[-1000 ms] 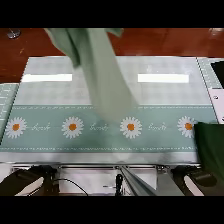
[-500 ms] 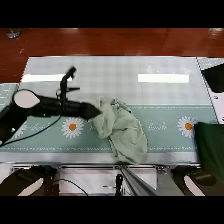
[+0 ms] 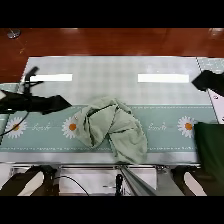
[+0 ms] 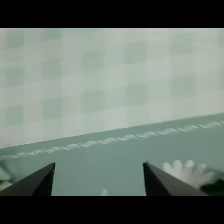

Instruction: Fold the shirts.

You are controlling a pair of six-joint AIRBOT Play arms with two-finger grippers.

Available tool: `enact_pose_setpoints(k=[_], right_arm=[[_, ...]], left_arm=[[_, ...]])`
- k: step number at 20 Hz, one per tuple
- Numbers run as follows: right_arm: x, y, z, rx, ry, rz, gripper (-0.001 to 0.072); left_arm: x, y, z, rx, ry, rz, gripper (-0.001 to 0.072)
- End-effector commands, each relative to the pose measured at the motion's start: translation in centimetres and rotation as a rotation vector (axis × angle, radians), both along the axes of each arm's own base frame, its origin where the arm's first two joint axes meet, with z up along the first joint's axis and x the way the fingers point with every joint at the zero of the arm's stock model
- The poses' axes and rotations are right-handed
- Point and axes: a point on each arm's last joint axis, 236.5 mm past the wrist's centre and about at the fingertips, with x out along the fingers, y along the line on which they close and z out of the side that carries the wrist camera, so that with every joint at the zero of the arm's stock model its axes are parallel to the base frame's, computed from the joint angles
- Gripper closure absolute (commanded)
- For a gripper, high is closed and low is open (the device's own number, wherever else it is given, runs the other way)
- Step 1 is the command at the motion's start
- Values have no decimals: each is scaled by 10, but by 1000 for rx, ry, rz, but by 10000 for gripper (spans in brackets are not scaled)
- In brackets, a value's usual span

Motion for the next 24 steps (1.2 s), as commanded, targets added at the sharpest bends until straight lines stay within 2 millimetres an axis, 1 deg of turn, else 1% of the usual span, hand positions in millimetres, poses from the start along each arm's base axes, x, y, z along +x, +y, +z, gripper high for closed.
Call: enact_pose_setpoints(k=[1, 2, 3, 4, 5, 6, 7, 8, 9, 10, 12, 14, 17, 19, 20, 22, 24], right_arm=[[-45, -63, -46, 53, 94, -225, 88], [-55, -54, -72, 125, 108, -236, 88], [-63, -33, -100, 222, 118, -225, 88], [-68, -7, -126, 321, 124, -200, 89], [-73, 15, -145, 406, 132, -182, 88], [-77, 35, -160, 487, 145, -158, 89], [-83, 48, -171, 532, 161, -143, 89], [-89, 55, -180, 553, 180, -130, 89], [-94, 59, -186, 556, 197, -118, 88], [-98, 61, -188, 557, 209, -102, 89], [-99, 63, -188, 557, 212, -91, 89], [-99, 62, -188, 556, 212, -91, 89], [-104, 67, -188, 570, 235, -77, 89], [-107, 70, -188, 577, 249, -65, 88], [-109, 72, -189, 582, 257, -61, 88], [-115, 77, -190, 594, 280, -48, 89], [-129, 89, -197, 592, 340, 1, 89]], left_arm=[[-38, 42, -30, -1, 159, 180, 9], [-62, 28, -51, -39, 250, 157, 9], [-85, 11, -70, -84, 327, 124, 9], [-94, -1, -84, -104, 337, 101, 9], [-98, -14, -93, -142, 338, 98, 9], [-105, -27, -94, -190, 353, 80, 9], [-117, -37, -96, -204, 386, 39, 9], [-129, -41, -101, -185, 418, 2, 9], [-138, -42, -107, -155, 451, -22, 9], [-142, -43, -111, -131, 456, -50, 9], [-141, -49, -116, -110, 450, -63, 9], [-133, -58, -123, -100, 428, -54, 9], [-115, -96, -122, -195, 376, -52, 9], [-107, -115, -128, -220, 354, -38, 9], [-105, -121, -131, -218, 347, -37, 10], [-101, -128, -137, -198, 332, -39, 11], [-92, -130, -133, -199, 308, -39, 22]])
